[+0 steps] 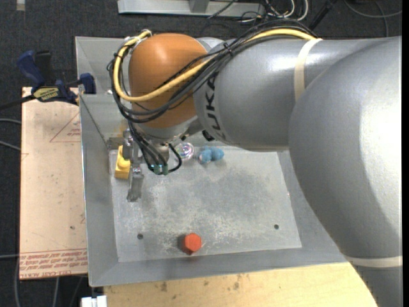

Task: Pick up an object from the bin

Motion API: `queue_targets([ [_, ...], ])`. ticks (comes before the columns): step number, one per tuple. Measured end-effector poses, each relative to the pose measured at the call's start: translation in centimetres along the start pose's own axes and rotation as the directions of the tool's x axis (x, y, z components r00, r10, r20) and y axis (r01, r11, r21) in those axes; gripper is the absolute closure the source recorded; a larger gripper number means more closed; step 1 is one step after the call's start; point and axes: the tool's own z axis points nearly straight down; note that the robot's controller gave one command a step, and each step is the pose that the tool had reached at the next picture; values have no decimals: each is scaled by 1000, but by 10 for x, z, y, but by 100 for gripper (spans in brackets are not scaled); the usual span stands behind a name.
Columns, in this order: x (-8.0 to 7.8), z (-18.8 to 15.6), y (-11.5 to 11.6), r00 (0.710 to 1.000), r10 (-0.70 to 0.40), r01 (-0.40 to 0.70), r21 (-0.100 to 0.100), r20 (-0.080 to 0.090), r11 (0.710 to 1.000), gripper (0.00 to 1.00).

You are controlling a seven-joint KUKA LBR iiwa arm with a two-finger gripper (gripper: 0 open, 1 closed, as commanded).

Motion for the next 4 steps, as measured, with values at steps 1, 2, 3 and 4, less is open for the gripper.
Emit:
queue_targets([
  [1, 93, 76, -40, 970, 245, -245, 3, -1, 970, 0],
  [2, 103, 41, -157, 999, 42, -42, 2, 7, 999, 0],
  [3, 76, 116, -58, 999, 46, -46, -5, 5, 999, 0],
  [4, 84, 89, -192, 995, -100, 100, 4, 6, 995, 0],
])
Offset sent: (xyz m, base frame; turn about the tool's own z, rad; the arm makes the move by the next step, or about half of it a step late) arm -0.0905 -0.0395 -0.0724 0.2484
